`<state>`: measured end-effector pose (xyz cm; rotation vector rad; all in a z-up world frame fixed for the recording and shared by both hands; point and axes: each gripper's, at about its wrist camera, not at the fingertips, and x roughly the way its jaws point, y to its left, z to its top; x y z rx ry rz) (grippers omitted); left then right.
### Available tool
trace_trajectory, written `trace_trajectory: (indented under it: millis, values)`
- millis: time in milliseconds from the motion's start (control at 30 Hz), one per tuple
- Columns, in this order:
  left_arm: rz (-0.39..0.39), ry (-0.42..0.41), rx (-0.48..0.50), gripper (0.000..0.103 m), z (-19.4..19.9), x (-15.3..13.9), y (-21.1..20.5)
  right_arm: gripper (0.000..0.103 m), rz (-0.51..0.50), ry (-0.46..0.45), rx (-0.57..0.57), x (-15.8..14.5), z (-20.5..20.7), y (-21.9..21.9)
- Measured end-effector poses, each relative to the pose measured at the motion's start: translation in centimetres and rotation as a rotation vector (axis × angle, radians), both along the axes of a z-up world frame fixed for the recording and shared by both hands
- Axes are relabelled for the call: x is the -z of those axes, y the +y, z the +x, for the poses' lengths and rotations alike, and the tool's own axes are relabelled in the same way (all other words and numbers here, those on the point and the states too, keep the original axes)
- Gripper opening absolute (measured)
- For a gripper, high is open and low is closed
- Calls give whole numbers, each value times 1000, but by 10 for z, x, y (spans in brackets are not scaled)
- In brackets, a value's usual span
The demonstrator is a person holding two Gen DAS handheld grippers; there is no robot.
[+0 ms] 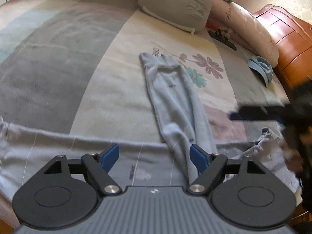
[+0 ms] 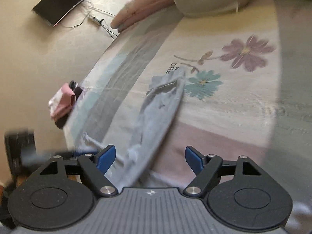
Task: Fold clothes
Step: 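Grasp the grey pants leg cuff with the right gripper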
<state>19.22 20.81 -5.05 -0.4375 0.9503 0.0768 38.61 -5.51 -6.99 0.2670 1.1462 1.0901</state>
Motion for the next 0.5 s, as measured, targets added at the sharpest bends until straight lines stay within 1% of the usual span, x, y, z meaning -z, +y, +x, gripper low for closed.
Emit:
trace_trajectory:
  millis: [100, 167, 267, 400, 500]
  values:
    - [-14, -10, 10, 80, -6, 0, 6, 82, 12, 115, 29, 23, 26, 26]
    - [-15, -19, 10, 80, -8, -1, 11, 82, 18, 157, 47, 33, 36, 36]
    - [-14, -25, 2, 80, -12, 1, 20, 82, 37, 198, 45, 43, 47, 52]
    - [-40, -36, 2, 80, -14, 5, 33, 82, 88, 243, 70, 53, 65, 69]
    - [-46, -38, 2, 80, -15, 7, 39, 82, 130, 250, 93, 58, 81, 83]
